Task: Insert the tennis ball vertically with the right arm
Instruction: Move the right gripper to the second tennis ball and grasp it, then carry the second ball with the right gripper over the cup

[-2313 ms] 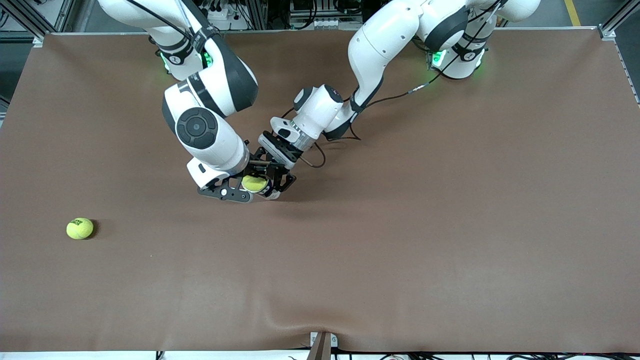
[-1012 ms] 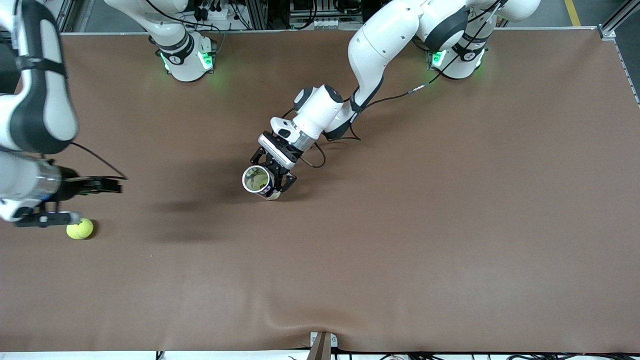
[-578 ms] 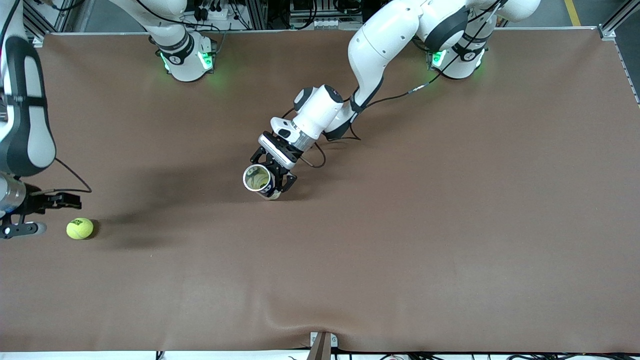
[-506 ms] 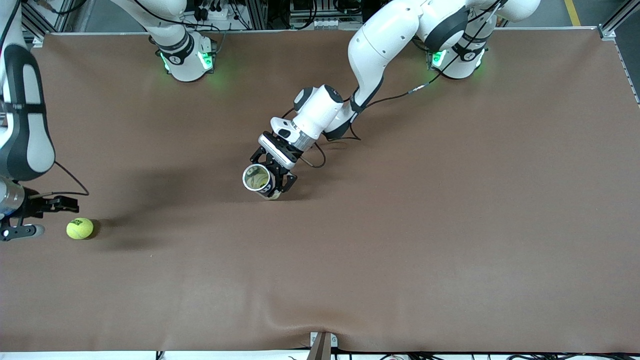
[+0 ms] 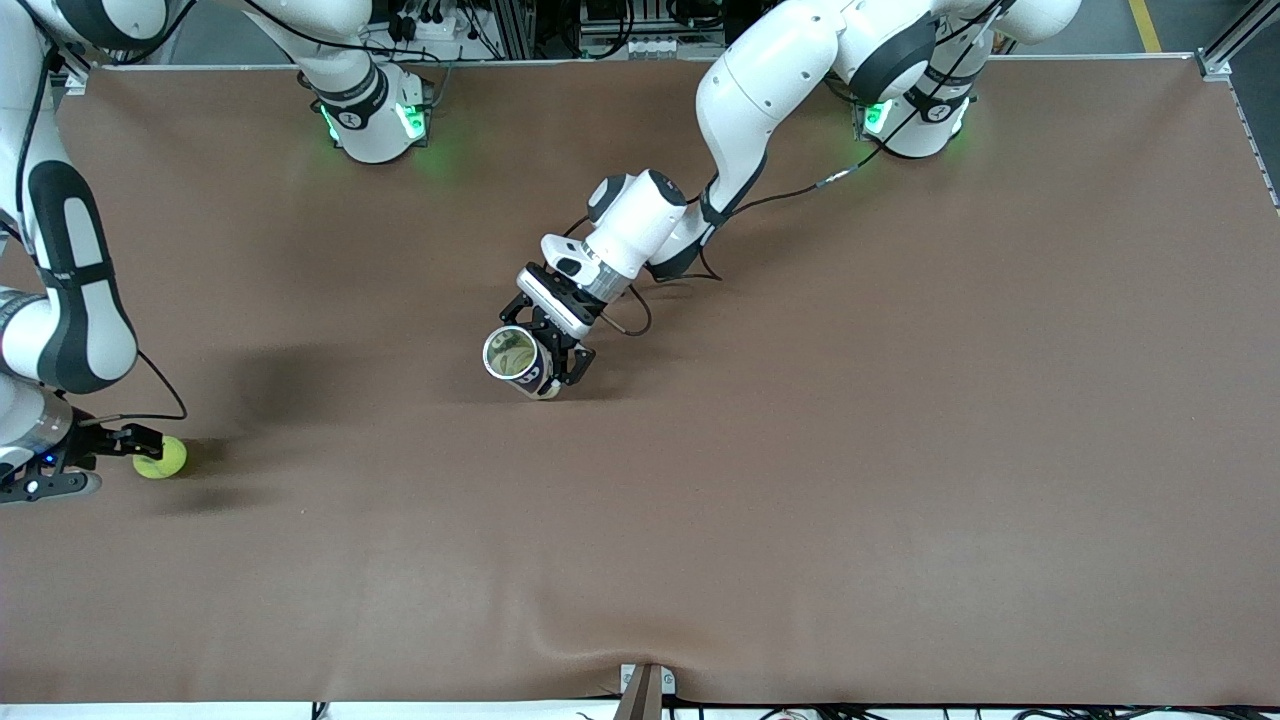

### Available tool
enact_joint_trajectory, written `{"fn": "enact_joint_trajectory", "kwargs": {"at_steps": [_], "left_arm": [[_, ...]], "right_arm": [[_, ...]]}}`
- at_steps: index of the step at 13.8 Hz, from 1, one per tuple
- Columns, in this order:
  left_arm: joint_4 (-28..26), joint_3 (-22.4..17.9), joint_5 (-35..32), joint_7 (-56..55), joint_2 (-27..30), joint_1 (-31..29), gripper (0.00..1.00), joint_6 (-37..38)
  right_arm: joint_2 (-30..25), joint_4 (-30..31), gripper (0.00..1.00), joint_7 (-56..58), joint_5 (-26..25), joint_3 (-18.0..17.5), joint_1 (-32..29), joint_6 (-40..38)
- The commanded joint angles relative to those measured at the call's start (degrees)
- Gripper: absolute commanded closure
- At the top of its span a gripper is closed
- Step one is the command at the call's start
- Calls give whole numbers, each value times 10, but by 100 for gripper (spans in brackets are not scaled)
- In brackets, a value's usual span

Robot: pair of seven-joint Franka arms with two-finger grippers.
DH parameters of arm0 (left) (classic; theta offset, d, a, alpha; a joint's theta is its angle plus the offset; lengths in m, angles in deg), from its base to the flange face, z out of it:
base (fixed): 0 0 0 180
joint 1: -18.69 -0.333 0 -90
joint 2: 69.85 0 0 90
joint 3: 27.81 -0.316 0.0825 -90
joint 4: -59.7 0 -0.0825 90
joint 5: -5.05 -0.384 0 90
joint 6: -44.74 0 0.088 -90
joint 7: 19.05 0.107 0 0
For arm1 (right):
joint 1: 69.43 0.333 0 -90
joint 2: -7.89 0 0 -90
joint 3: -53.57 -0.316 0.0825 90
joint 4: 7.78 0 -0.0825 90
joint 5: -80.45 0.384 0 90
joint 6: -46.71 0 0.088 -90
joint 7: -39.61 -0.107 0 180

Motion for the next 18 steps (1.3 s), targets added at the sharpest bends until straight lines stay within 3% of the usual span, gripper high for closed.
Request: {"fn": "enact_joint_trajectory", "kwargs": {"at_steps": [1, 11, 12, 13, 14, 16, 18], "left_arm": [[6, -6, 11, -14, -4, 9, 0, -7], [6, -6, 10, -36, 2, 14, 0, -7], [6, -6, 12, -36, 2, 14, 0, -7], [6, -6, 10, -36, 2, 14, 0, -7], [6, -6, 10, -35, 2, 14, 4, -6], [6, -6, 9, -35, 2, 14, 10, -6], [6, -6, 10, -35, 1, 14, 10, -6]], "right_arm": [[19, -9, 0, 6, -9, -13, -16, 9], [52, -9, 0, 7, 6, -15, -22, 15], [52, -9, 35, 7, 6, -15, -22, 15], [52, -8, 60, 7, 6, -16, -22, 15], [52, -9, 75, 7, 6, -16, -22, 14], [46, -9, 96, 8, 7, -17, -21, 7], [25, -13, 97, 8, 6, -24, -17, -42]]}}
